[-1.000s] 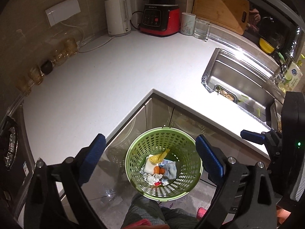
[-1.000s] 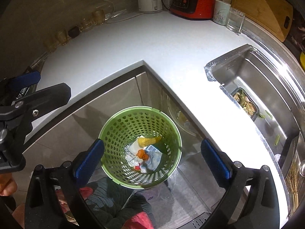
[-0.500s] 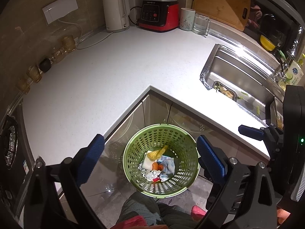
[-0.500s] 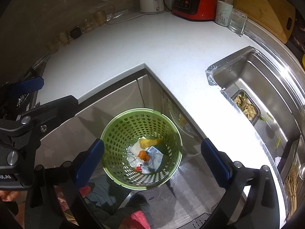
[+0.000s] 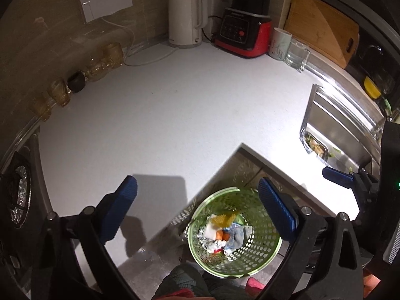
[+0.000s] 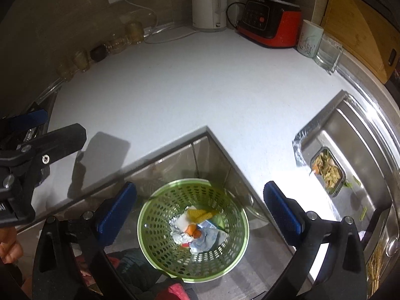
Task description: Collect trash
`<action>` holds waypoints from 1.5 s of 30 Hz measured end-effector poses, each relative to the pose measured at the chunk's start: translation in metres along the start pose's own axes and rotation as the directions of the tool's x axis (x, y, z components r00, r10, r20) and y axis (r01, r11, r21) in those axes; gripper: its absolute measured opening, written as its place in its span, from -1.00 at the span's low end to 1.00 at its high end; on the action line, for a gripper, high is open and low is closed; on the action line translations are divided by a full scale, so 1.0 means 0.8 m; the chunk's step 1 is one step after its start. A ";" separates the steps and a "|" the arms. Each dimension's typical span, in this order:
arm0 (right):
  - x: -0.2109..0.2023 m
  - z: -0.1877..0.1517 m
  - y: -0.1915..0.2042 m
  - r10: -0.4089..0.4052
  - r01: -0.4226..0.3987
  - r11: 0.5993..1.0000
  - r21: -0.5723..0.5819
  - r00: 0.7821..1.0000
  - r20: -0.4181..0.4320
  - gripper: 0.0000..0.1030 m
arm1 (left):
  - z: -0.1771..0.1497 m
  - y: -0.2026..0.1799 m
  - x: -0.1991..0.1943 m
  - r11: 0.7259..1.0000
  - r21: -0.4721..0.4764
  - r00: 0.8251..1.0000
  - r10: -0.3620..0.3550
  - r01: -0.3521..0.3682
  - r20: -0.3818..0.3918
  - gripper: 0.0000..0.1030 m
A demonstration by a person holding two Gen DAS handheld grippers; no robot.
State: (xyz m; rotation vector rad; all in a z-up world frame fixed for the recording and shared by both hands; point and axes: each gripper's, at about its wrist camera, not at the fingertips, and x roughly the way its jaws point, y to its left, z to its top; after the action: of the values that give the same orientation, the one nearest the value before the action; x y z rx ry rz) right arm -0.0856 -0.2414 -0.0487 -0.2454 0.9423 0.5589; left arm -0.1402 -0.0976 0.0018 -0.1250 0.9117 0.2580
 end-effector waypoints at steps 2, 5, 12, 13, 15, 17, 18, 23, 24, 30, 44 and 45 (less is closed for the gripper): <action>-0.006 0.027 0.010 -0.020 0.020 1.000 -0.013 0.999 0.046 0.95 | 0.021 0.021 -0.008 1.000 -0.014 0.999 0.028 -0.027 0.041 0.80; -0.015 0.072 0.024 -0.032 0.035 0.999 -0.020 0.993 0.116 0.95 | 0.057 0.052 -0.028 0.999 -0.026 0.992 0.046 -0.043 0.116 0.85; -0.049 0.165 0.056 -0.065 0.074 0.997 -0.028 0.962 0.265 0.95 | 0.129 0.114 -0.077 0.996 -0.065 0.964 0.073 -0.059 0.257 0.85; -0.056 0.175 0.060 -0.067 0.078 0.997 -0.026 0.956 0.286 0.95 | 0.136 0.120 -0.084 0.996 -0.073 0.959 0.075 -0.057 0.274 0.85; -0.071 0.191 0.064 -0.066 0.078 0.997 -0.026 0.945 0.320 0.95 | 0.147 0.129 -0.097 0.993 -0.096 0.948 0.088 -0.061 0.305 0.85; -0.085 0.201 0.068 -0.067 0.081 0.996 -0.025 0.934 0.350 0.95 | 0.152 0.136 -0.109 0.990 -0.126 0.938 0.106 -0.068 0.329 0.85; -0.091 0.203 0.069 -0.065 0.080 0.996 -0.026 0.930 0.361 0.95 | 0.153 0.139 -0.114 0.987 -0.144 0.935 0.118 -0.073 0.335 0.85; -0.111 0.208 0.068 -0.028 0.047 0.998 -0.036 0.916 0.400 0.95 | 0.148 0.138 -0.124 0.975 -0.198 0.928 0.164 -0.101 0.334 0.85; -0.113 0.207 0.067 -0.020 0.039 0.998 -0.040 0.917 0.397 0.95 | 0.146 0.137 -0.125 0.972 -0.209 0.928 0.174 -0.108 0.330 0.85; -0.116 0.201 0.059 0.029 0.001 0.997 -0.079 0.923 0.384 0.95 | 0.128 0.128 -0.128 0.955 -0.260 0.926 0.220 -0.141 0.305 0.85; -0.117 0.193 0.053 0.072 -0.029 0.992 -0.123 0.927 0.369 0.95 | 0.108 0.107 -0.127 0.939 -0.294 0.930 0.258 -0.178 0.261 0.85; -0.117 0.192 0.052 0.072 -0.029 0.992 -0.121 0.926 0.370 0.95 | 0.110 0.108 -0.126 0.940 -0.292 0.930 0.257 -0.177 0.262 0.85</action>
State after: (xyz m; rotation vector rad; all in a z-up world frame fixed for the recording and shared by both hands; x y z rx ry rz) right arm -0.0452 -0.1726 0.1179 -0.2075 0.5477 0.6808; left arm -0.1556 -0.0127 0.1355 -0.2253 0.5867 0.5926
